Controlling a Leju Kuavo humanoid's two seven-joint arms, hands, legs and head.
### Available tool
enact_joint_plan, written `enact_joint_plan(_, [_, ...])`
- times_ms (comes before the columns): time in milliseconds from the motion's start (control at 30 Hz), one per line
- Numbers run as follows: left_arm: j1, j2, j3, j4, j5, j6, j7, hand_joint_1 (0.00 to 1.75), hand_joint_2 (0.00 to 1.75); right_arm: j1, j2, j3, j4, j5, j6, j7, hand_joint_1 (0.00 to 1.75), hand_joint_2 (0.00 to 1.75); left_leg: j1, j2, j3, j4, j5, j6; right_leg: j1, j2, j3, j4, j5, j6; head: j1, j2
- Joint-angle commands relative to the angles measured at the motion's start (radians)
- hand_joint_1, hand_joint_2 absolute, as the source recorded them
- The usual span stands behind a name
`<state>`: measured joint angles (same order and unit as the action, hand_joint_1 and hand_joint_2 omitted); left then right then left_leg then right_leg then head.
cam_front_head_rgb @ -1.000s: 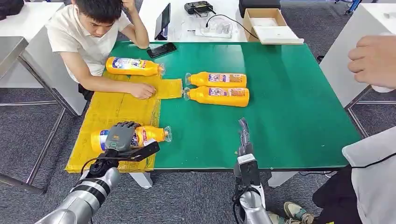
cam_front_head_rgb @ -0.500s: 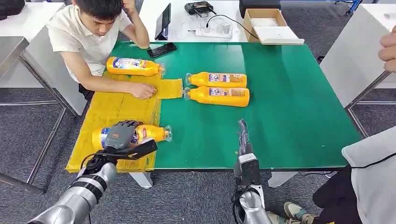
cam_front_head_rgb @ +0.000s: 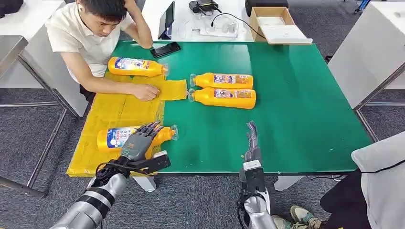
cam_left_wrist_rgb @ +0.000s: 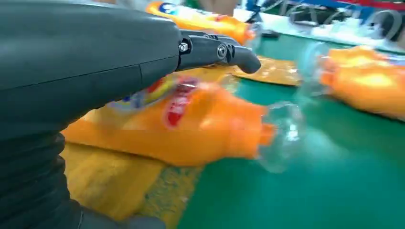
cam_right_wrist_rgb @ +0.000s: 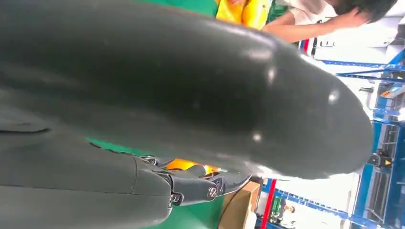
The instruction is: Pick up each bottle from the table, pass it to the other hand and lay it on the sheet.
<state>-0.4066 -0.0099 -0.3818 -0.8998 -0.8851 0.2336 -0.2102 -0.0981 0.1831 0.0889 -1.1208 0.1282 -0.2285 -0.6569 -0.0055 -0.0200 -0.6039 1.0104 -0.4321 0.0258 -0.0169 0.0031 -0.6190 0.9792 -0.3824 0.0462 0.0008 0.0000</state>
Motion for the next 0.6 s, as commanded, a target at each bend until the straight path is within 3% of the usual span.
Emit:
enact_joint_plan(33, [0.027,0.029,-0.087,-0.104,0.043,0.036,-0.022,0.0,1.75,-0.008,-0.001,-0.016,0.049,0.007,-0.015,-0.01,0.0,0.0,0.002,0.003,0.004,0.0,-0.002,-0.002,0.002,0.001,0.004,-0.001,-0.002,-0.002,0.0,0.0])
enact_joint_plan(267, [0.053,0.023,-0.092,-0.172,0.067,0.049,-0.037,0.0,1.75,-0.003,-0.003,-0.021,0.047,0.008,-0.014,-0.011,0.0,0.0,0.001,0.002,0.002,0.0,-0.002,-0.001,0.001,0.0,0.001,0.0,-0.001,-0.002,0.0,0.0])
enact_joint_plan(467, [0.15,0.015,-0.128,-0.38,0.182,0.08,-0.141,0.0,1.75,0.017,-0.005,-0.018,0.028,0.011,-0.026,-0.022,0.0,0.0,0.001,0.002,0.001,0.0,-0.002,-0.001,0.001,0.0,0.001,0.0,-0.002,-0.002,0.0,0.0])
enact_joint_plan(500, [0.214,-0.026,-0.092,-0.474,0.388,0.088,-0.283,0.0,1.75,0.025,-0.009,-0.008,0.02,0.023,-0.039,-0.041,0.0,0.0,0.001,0.002,0.002,0.0,-0.002,-0.002,0.001,0.0,0.001,0.0,-0.002,-0.002,0.0,0.0])
enact_joint_plan(600, [0.24,-0.025,-0.117,-0.532,0.378,0.095,-0.252,0.0,1.75,0.03,-0.009,-0.004,0.017,0.023,-0.044,-0.041,0.0,0.0,0.001,0.003,0.0,0.0,-0.002,-0.001,0.001,0.001,0.0,0.0,-0.001,-0.001,0.0,0.0])
